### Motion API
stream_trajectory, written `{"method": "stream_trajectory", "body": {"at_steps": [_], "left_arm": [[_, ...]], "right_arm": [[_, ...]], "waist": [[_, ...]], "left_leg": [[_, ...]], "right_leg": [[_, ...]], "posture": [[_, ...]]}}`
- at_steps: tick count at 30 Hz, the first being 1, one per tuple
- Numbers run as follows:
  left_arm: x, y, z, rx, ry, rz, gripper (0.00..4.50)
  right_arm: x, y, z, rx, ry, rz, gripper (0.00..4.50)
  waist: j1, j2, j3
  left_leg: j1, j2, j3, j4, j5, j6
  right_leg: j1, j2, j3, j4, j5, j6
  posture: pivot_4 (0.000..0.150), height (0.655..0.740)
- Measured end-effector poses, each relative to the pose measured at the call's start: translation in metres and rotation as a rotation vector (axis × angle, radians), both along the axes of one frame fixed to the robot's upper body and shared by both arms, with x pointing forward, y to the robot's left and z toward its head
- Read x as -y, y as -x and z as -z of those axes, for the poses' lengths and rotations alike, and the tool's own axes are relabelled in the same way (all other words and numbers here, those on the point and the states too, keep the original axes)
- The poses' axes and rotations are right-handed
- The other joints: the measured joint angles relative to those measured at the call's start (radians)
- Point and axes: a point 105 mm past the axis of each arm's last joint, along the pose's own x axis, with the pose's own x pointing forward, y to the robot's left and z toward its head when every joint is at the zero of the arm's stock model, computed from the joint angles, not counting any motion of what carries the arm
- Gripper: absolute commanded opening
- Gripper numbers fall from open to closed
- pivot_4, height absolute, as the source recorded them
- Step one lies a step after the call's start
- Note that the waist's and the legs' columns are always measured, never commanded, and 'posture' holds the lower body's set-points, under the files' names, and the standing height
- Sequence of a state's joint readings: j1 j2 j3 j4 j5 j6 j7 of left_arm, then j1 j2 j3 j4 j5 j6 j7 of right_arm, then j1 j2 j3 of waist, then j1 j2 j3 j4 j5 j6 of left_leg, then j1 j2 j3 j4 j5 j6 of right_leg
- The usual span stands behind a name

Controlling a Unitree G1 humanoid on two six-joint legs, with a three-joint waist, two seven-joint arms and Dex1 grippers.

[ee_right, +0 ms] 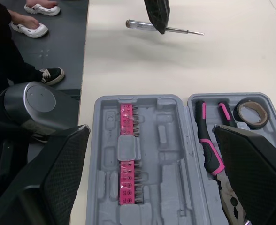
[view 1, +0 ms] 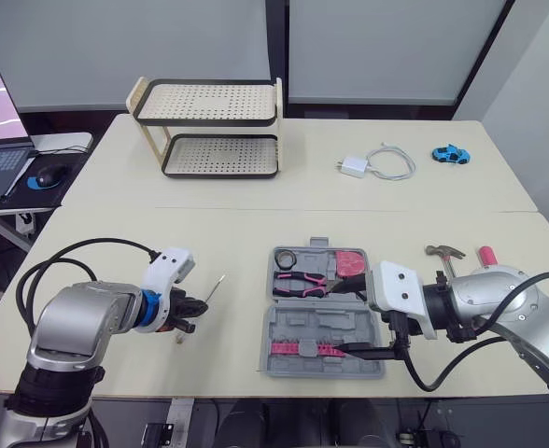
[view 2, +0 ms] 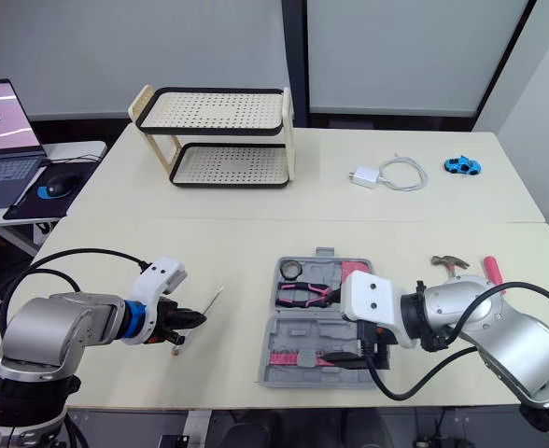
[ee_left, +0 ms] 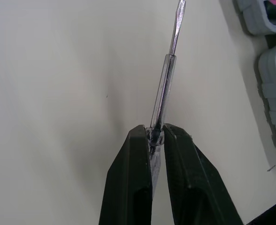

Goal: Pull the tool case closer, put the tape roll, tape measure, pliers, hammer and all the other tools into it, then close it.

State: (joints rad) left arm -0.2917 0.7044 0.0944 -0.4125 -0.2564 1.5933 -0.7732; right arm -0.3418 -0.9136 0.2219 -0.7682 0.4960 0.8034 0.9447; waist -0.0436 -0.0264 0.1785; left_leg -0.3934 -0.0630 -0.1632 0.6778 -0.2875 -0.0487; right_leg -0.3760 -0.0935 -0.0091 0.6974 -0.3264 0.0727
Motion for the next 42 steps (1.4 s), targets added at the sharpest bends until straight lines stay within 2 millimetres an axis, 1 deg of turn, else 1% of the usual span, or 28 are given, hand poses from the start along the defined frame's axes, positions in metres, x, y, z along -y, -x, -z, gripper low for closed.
{"method": "stream_trajectory", "body": {"at_steps": [4, 10, 14, 33, 35, 39, 42], "left_arm": [[-0.007, 0.001, 0.004, -0.003, 0.011, -0.069, 0.11], [-0.016, 0.002, 0.019, -0.041, 0.027, -0.176, 0.11], [-0.015, -0.001, 0.026, -0.053, 0.047, -0.22, 0.11], [-0.016, -0.005, 0.032, -0.044, 0.045, -0.303, 0.11], [-0.017, -0.004, 0.032, -0.045, 0.048, -0.306, 0.83], [-0.014, -0.002, 0.031, -0.047, 0.073, -0.288, 1.96], [-0.02, 0.002, 0.028, -0.047, 0.058, -0.276, 2.9]], "right_arm": [[-0.002, 0.0, 0.001, -0.008, 0.008, -0.005, 4.5], [-0.008, 0.001, 0.003, -0.011, 0.005, -0.021, 4.5], [-0.01, 0.001, 0.005, -0.019, 0.005, -0.027, 4.5], [-0.009, 0.0, 0.007, -0.011, 0.013, -0.015, 4.5], [-0.009, 0.0, 0.007, -0.013, 0.013, -0.015, 4.5], [-0.008, 0.0, 0.008, -0.015, 0.017, -0.013, 4.5], [-0.007, 0.001, 0.009, -0.02, 0.017, -0.01, 4.5]], "waist": [[0.008, 0.0, 0.0], [0.015, 0.0, 0.0], [0.015, 0.0, 0.0], [0.016, 0.001, -0.001], [0.016, 0.002, -0.001], [0.016, 0.002, -0.002], [0.012, 0.002, -0.002]], "left_leg": [[0.0, 0.0, 0.0, 0.0, 0.0, 0.0], [0.0, 0.0, 0.001, 0.0, 0.0, 0.0], [0.0, -0.001, 0.001, 0.0, 0.0, 0.0], [0.0, -0.001, 0.001, 0.0, 0.0, -0.001], [0.0, -0.001, 0.001, 0.0, 0.0, -0.001], [0.0, -0.001, 0.001, 0.0, 0.0, -0.001], [0.0, 0.0, 0.001, -0.001, 0.0, -0.001]], "right_leg": [[0.0, 0.0, 0.001, -0.001, 0.0, -0.001], [0.0, -0.001, 0.001, -0.001, 0.001, -0.001], [0.0, -0.001, 0.001, -0.001, 0.001, -0.001], [0.0, -0.002, 0.001, -0.001, 0.001, -0.002], [0.0, -0.002, 0.001, -0.002, 0.001, -0.002], [0.0, -0.002, 0.001, -0.002, 0.001, -0.002], [-0.001, -0.002, 0.001, -0.001, 0.001, -0.002]], "posture": [[0.15, 0.7318], [0.15, 0.7318], [0.15, 0.7318], [0.15, 0.7318], [0.15, 0.7318], [0.15, 0.7318], [0.15, 0.7318]]}}
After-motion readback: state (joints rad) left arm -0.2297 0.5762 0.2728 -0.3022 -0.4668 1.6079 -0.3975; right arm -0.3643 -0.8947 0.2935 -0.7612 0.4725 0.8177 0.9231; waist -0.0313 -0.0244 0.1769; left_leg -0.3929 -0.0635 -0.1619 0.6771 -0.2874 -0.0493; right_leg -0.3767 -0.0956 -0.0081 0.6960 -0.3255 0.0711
